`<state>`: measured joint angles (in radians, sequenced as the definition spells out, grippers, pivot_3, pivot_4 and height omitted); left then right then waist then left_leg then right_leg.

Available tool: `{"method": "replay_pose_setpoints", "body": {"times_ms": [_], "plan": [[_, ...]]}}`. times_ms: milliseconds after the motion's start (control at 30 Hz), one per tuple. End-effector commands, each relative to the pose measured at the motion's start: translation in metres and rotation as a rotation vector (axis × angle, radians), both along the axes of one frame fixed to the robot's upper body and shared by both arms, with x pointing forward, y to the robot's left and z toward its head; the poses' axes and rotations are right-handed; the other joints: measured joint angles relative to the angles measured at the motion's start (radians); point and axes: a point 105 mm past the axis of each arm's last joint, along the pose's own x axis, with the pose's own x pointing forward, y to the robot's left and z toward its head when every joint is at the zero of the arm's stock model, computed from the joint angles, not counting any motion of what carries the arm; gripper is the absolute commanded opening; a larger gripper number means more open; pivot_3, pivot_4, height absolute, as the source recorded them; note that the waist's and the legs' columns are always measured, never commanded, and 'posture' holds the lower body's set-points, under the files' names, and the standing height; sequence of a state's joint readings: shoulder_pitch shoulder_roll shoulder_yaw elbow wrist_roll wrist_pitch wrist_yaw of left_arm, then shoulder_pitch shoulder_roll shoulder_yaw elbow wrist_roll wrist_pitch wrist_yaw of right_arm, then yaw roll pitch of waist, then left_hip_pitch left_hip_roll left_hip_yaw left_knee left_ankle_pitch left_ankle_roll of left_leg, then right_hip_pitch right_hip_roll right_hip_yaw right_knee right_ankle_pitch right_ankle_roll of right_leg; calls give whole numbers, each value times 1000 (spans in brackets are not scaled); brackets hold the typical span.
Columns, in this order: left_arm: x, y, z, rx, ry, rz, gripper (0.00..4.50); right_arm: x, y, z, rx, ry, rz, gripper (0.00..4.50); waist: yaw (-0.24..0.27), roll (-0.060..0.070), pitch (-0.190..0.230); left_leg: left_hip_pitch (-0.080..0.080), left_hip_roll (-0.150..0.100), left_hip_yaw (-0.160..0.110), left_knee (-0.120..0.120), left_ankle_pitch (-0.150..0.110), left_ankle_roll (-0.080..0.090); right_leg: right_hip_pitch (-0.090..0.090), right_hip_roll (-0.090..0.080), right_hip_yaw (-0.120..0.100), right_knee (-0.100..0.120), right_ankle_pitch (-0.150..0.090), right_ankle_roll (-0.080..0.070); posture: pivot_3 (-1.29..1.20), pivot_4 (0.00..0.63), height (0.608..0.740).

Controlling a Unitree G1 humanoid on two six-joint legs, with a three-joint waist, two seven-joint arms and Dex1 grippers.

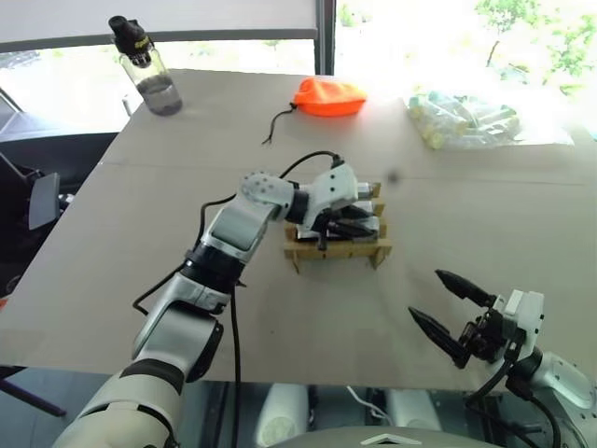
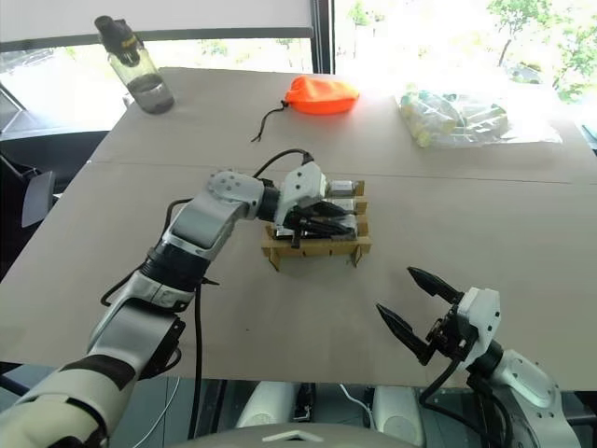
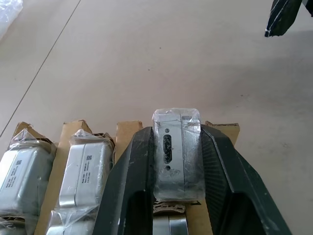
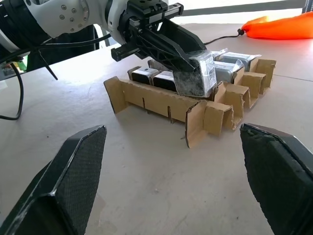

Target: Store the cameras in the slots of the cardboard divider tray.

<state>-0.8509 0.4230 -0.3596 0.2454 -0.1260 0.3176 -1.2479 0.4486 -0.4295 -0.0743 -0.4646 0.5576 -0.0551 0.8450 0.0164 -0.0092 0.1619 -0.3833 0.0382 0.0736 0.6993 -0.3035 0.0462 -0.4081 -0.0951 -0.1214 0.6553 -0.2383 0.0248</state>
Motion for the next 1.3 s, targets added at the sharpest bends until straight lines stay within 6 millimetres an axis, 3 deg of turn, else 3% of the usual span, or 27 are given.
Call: {"method": "replay_pose_setpoints", "body": {"times_ms": [33,267,400,433,500,633,733,867,1033,1167,1300], "plan": [[3,2,0,53,-40,0,744,-1,0,10,-8,-54,-2,4340,0,0,0,0,0,0,0,0,0,0,0,0,0,0,0,0,150,726],[9,0,-10,79,-55,28,744,0,1,13,12,-55,-14,4340,-1,0,0,0,0,0,0,0,0,0,0,0,0,0,0,0,150,726],[0,-8,-4,17,-12,-14,744,1,0,12,5,-55,-12,4340,-1,0,0,0,0,0,0,0,0,0,0,0,0,0,0,0,150,726],[-2,-11,1,-10,-3,-25,1761,1,-1,12,4,-54,-11,4340,0,0,0,0,0,0,0,0,0,0,0,0,0,0,0,0,150,726],[-3,-15,10,-59,-9,-20,2478,1,-1,12,2,-52,-9,4340,1,0,0,-1,0,0,0,0,0,0,0,0,0,0,0,0,150,726],[-2,-16,30,-163,-21,12,4441,3,-3,11,-3,-47,-6,4340,0,0,0,0,0,0,0,0,0,0,0,0,0,0,0,0,150,726],[-11,-7,44,-230,0,-1,4441,5,-6,10,-16,-47,-7,4340,-2,0,0,0,0,0,0,0,0,0,0,1,0,0,0,0,150,726],[-14,25,57,-350,11,90,4441,9,-17,7,-43,-38,-8,4340,-4,1,0,1,1,1,0,0,0,0,0,1,1,0,0,0,150,726],[-6,90,21,-312,-6,399,4441,12,-38,0,-102,-20,11,4340,-4,1,-1,2,1,1,0,0,0,0,0,2,1,0,0,0,150,726],[-32,126,0,-329,41,485,4441,16,-57,-3,-143,-12,34,4340,3,1,-1,1,1,0,0,0,0,0,-1,1,0,0,0,0,150,726],[-66,148,-36,-231,58,565,4441,23,-78,-8,-219,-4,80,4340,-5,1,-1,1,0,0,0,-1,1,0,-3,3,0,0,0,0,150,726]]}}
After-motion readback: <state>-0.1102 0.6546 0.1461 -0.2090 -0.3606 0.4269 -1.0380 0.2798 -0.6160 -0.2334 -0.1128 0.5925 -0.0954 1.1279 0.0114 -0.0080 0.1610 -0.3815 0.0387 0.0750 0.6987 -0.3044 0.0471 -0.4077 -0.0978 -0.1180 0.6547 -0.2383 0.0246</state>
